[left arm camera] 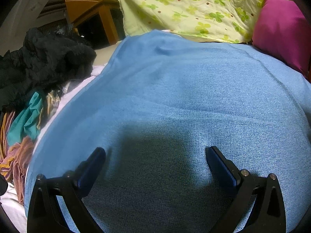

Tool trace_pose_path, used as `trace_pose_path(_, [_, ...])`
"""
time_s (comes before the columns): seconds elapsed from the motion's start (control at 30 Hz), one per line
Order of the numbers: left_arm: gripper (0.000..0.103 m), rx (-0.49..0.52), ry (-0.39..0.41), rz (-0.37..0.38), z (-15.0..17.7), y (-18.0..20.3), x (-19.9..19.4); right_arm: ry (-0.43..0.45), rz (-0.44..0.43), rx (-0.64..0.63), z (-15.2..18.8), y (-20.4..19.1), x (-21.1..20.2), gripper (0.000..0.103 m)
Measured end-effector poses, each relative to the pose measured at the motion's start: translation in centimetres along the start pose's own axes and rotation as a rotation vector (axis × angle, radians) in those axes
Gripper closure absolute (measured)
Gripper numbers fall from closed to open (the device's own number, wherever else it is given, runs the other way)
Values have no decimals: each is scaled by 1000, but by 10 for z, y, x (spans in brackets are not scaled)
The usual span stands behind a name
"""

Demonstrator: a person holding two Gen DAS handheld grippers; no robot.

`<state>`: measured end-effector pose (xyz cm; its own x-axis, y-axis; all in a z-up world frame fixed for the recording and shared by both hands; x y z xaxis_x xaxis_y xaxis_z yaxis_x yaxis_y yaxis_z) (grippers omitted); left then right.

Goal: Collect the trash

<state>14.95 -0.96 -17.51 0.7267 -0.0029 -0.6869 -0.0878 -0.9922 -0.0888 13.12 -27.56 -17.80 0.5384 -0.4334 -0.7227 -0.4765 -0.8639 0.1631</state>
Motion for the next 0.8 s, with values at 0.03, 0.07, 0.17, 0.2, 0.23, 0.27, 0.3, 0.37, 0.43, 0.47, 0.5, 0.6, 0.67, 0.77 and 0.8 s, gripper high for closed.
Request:
trace_pose_path(0.03, [0, -1, 0, 2, 0, 0, 0, 0, 0, 0, 0, 0, 0, 0])
trace_pose_path(0.07, [0, -2, -1, 2, 0, 0, 0, 0, 0, 0, 0, 0, 0, 0])
trace_pose_path(0.17, [0, -7, 0, 8, 0, -2, 0, 0, 0, 0, 0, 0, 0, 0])
trace_pose_path(0.2, [0, -10, 0, 11, 0, -2, 0, 0, 0, 0, 0, 0, 0, 0])
trace_pose_path(0.23, [0, -14, 0, 17, 0, -3, 0, 0, 0, 0, 0, 0, 0, 0])
trace_pose_path(0.27, [0, -17, -1, 20, 0, -3, 1, -1, 0, 1, 0, 0, 0, 0])
trace_pose_path(0.3, [0, -20, -1, 25, 0, -4, 1, -1, -1, 1, 1, 1, -1, 0])
trace_pose_path(0.37, [0, -26, -3, 34, 0, -5, 1, -2, -1, 1, 0, 0, -1, 0])
trace_pose_path(0.43, [0, -28, -4, 37, 0, -7, 1, -2, -1, 1, 0, 0, -1, 0])
trace_pose_path(0.47, [0, -28, -3, 37, 0, -6, 1, -1, -1, 1, 0, 0, -1, 0])
trace_pose_path(0.5, [0, -29, -3, 38, 0, -6, 1, -1, -1, 1, 0, 0, -1, 0])
trace_pose_path(0.6, [0, -29, -2, 37, 0, -6, 1, -1, -1, 1, 0, 0, -1, 0])
trace_pose_path(0.67, [0, -22, 1, 27, 0, -4, 0, -1, -1, 1, 0, 0, -1, 0])
trace_pose_path(0.77, [0, -13, 5, 14, 0, -2, -1, -1, -2, 1, 0, 0, -1, 0])
trace_pose_path(0.8, [0, -10, 6, 10, 0, -1, -1, -1, -2, 1, 0, 0, -1, 0])
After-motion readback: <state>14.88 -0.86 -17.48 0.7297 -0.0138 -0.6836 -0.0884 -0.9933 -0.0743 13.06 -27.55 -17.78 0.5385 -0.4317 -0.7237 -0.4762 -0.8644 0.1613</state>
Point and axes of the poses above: each gripper's, at about its wrist camera, not at the fingertips, and x roughly the way its jaws point, y to its right, z to its underside, the point moved 1 cm from there along x, roughly the way its jaws point, and after that the axes turned 11 degrees about z, right-handed, at the moved point
